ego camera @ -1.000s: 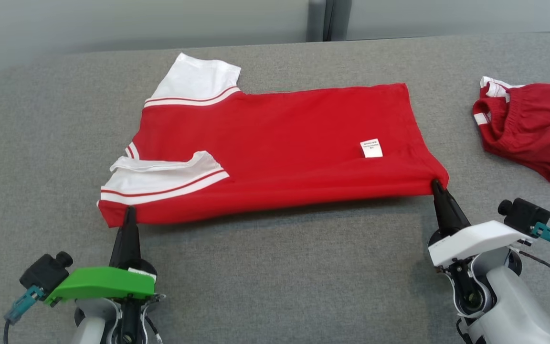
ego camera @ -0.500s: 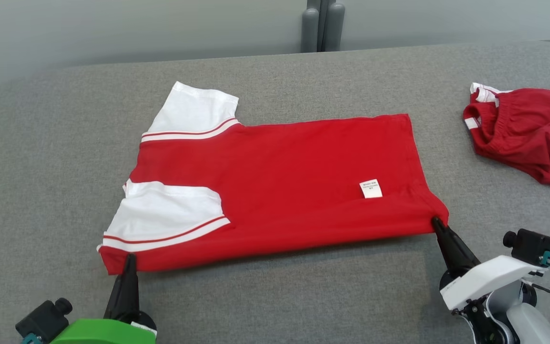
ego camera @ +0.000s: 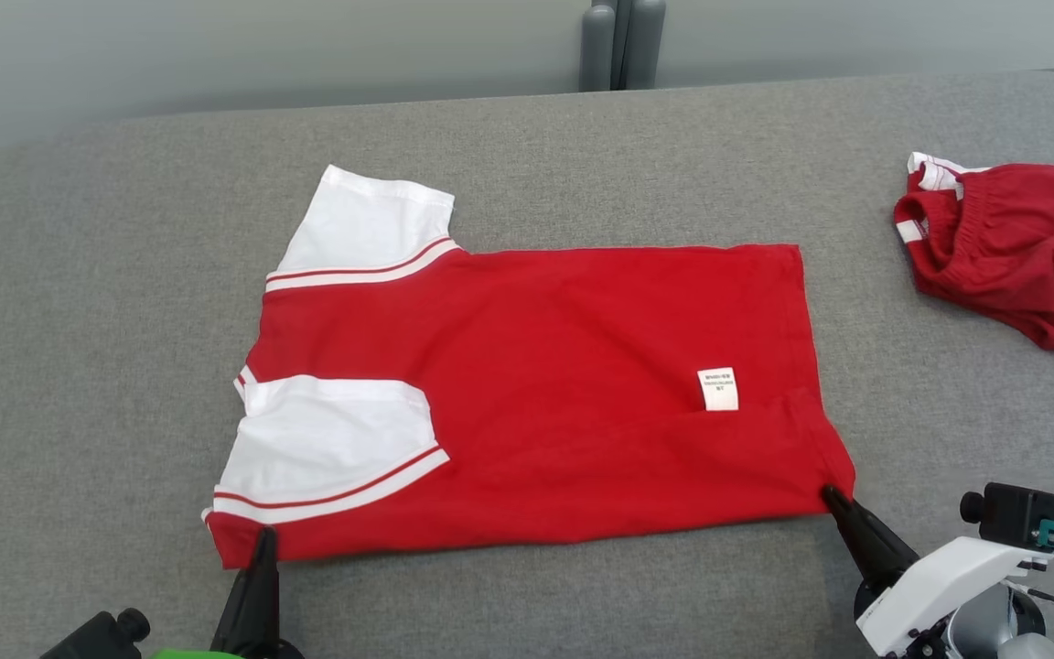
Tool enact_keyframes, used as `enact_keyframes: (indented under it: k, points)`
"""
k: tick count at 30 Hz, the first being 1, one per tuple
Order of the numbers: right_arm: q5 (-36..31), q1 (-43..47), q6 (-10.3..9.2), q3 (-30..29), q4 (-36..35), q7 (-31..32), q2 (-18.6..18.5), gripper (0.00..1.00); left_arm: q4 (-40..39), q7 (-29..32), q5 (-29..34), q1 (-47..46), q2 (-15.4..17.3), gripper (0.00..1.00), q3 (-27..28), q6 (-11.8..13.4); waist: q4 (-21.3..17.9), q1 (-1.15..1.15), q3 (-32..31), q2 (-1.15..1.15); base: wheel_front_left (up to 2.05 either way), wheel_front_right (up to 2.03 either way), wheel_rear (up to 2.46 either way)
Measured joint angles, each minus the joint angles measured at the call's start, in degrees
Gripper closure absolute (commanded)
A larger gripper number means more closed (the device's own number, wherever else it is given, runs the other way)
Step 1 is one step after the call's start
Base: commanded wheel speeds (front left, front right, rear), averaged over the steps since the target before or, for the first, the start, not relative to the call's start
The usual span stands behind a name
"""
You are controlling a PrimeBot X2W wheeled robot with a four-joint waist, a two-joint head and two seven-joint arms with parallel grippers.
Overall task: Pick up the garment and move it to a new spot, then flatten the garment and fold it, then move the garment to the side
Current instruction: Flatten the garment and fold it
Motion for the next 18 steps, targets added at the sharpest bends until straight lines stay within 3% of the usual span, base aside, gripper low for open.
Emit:
enact_keyframes:
  k: [13,15,16,17,18]
  points:
    - [1.5,3.0,-2.00,-0.7,-2.7,3.5,-0.5,1.00,-2.3,1.8,0.0,2.9,0.7,1.00,1.6,1.5,-0.8,0.00,1.2,0.00,0.00,0.00,0.00]
    - [1.7,3.0,-2.09,-0.7,-2.9,3.8,-0.5,0.64,-2.3,2.6,0.0,3.0,0.8,1.00,1.4,1.8,-0.8,0.00,1.4,0.00,0.00,0.00,0.00]
    - [1.8,3.0,-2.52,-0.7,-3.1,3.8,-0.6,0.32,-2.4,2.8,0.0,3.1,0.8,1.00,1.3,1.8,-0.9,0.00,1.4,0.00,0.00,0.00,0.00]
    - [1.9,3.1,-2.53,-0.8,-3.3,4.0,-0.7,0.00,-2.5,2.9,0.0,3.2,0.8,0.76,1.3,1.8,-0.9,0.00,1.5,0.00,0.00,0.00,0.00]
    - [1.9,3.2,-2.56,-0.9,-3.4,4.3,-1.0,0.00,-2.7,3.1,0.0,3.2,0.8,0.55,1.3,1.8,-0.9,0.00,1.5,0.00,0.00,0.00,0.00]
